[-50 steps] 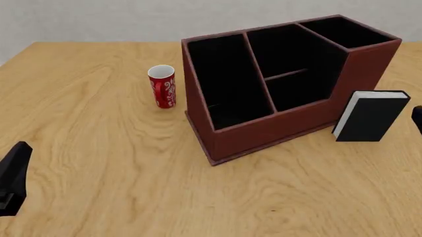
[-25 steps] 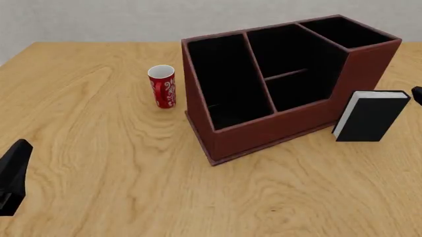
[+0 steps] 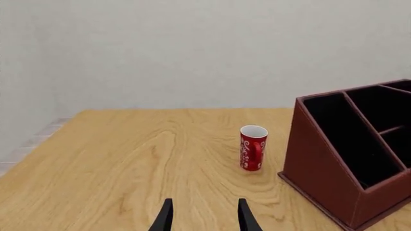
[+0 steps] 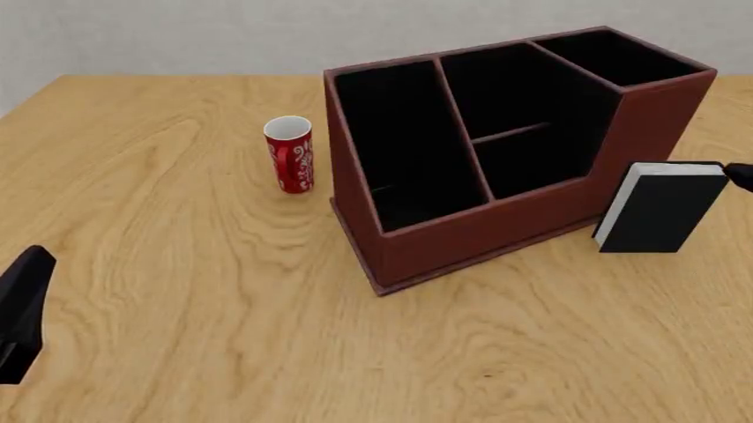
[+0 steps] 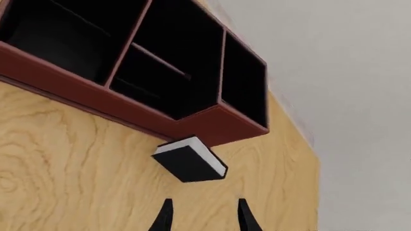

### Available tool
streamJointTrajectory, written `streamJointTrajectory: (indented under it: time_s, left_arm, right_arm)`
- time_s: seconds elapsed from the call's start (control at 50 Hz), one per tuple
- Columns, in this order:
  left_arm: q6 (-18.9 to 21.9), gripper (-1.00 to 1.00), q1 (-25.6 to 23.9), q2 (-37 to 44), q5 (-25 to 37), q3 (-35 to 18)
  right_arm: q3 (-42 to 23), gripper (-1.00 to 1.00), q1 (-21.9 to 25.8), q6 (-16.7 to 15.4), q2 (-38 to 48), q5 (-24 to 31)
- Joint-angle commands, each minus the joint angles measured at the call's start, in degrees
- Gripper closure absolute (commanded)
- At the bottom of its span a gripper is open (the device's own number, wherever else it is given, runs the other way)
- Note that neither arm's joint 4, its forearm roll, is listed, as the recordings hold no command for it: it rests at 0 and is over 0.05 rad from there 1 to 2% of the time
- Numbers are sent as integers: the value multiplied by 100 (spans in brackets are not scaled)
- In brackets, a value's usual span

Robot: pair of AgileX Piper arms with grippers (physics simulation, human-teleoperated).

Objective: Pick up the book and place it in the left compartment of the caddy.

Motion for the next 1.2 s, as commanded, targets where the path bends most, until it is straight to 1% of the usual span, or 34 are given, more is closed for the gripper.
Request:
streamJointTrajectory:
  time_s: [0.02, 0.08, 0.1, 0.14, 0.18, 0.22, 0.26, 0.3, 0.32, 0.34, 0.38, 0.4, 0.48, 0.5, 0.56, 0.6, 0.62, 0.66, 0.72, 1.04, 1.2]
  left_arm:
    - [-17, -100, 28, -1, 2, -11]
    - [-29, -100, 39, -1, 12, -29]
    - [-31, -100, 40, -2, 19, -40]
    - [-13, -100, 40, -4, 39, -70]
    - [-5, -100, 51, -4, 79, -124]
    - [8, -100, 70, -5, 103, -163]
    - [17, -100, 91, -4, 118, -190]
    - [28, -100, 109, -3, 145, -239]
    - [31, -100, 111, -3, 159, -260]
    - [32, -100, 108, -2, 170, -276]
    - [49, -100, 104, -7, 189, -302]
    - [46, -100, 102, -7, 194, -309]
    - [50, -100, 124, -6, 203, -323]
    - [47, -100, 131, -7, 206, -326]
    - [42, -100, 158, -7, 206, -319]
    - [50, -100, 174, -4, 200, -305]
    - [46, -100, 180, -3, 205, -306]
    - [41, -100, 189, -7, 218, -311]
    - [43, -100, 206, 3, 215, -305]
    - [52, -100, 287, 21, 200, -271]
    - [41, -100, 334, 112, 60, -211]
  right_arm:
    - [-380, -100, -230, -565, 591, 264]
    - [-436, -100, -227, -629, 682, 274]
    - [-423, -100, -316, -721, 771, 182]
    - [-536, -100, -299, -715, 908, 177]
    - [-528, -100, -355, -862, 1028, 135]
    - [-644, -100, -328, -830, 1163, 166]
    - [-638, -100, -347, -936, 1242, 191]
    - [-739, -100, -324, -890, 1329, 204]
    - [-755, -100, -346, -934, 1391, 181]
    - [-730, -100, -395, -1056, 1467, 133]
    - [-821, -100, -362, -1011, 1565, 184]
    - [-790, -100, -405, -1136, 1621, 137]
    - [-897, -100, -387, -1137, 1752, 152]
    - [-864, -100, -405, -1217, 1817, 116]
    - [-888, -100, -390, -1259, 1952, 100]
    - [-859, -100, -446, -1385, 2079, 50]
    - [-859, -100, -446, -1386, 2080, 50]
    - [-868, -100, -501, -1494, 2240, 25]
    - [-922, -100, -515, -1502, 2321, 19]
    - [-1068, -100, -702, -1847, 2882, -43]
    - [-1253, -100, -788, -1978, 3119, -27]
